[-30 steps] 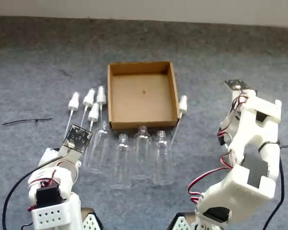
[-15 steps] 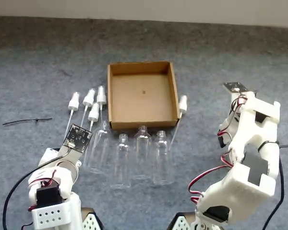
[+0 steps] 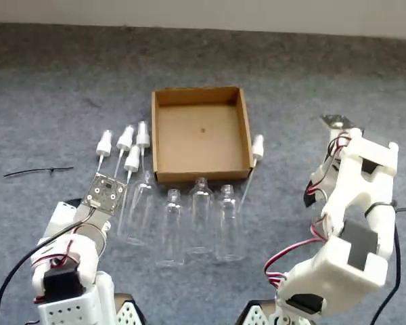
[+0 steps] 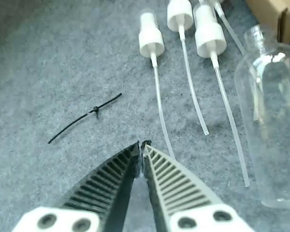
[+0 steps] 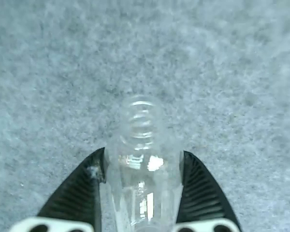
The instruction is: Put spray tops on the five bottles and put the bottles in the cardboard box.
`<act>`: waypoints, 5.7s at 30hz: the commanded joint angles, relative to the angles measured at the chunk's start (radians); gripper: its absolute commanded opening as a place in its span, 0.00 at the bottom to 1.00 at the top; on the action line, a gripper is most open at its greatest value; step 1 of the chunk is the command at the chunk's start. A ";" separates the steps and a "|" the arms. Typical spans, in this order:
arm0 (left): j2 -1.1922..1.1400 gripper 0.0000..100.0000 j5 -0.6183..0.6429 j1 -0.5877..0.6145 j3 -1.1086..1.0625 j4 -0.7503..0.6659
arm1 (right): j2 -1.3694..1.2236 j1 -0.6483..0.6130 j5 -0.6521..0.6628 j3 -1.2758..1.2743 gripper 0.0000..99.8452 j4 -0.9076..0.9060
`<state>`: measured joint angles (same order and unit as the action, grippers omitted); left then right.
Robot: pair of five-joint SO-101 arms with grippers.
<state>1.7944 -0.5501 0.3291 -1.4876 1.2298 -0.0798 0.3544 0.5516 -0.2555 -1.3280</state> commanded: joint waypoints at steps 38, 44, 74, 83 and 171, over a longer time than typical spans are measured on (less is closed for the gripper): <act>-2.862 0.21 0.227 -0.085 2.730 0.486 | 0.906 -0.438 -0.298 -0.595 0.00 0.213; -2.967 0.12 0.226 -0.054 2.758 0.488 | 0.906 -0.438 -0.299 -0.595 0.00 0.213; -1.356 0.03 0.440 -0.364 1.972 0.485 | 0.908 -0.776 -0.477 -0.458 0.00 0.369; -1.282 0.02 0.595 -0.544 1.942 0.157 | 1.175 -0.891 -0.509 -0.780 0.00 0.702; -1.316 0.16 0.437 -0.756 1.428 0.086 | 1.759 -0.862 -0.560 -1.170 0.00 0.716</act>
<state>0.4381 -0.0806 -0.4350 -0.0192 1.3111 1.6617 -0.5278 -0.0008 -1.4385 -0.6391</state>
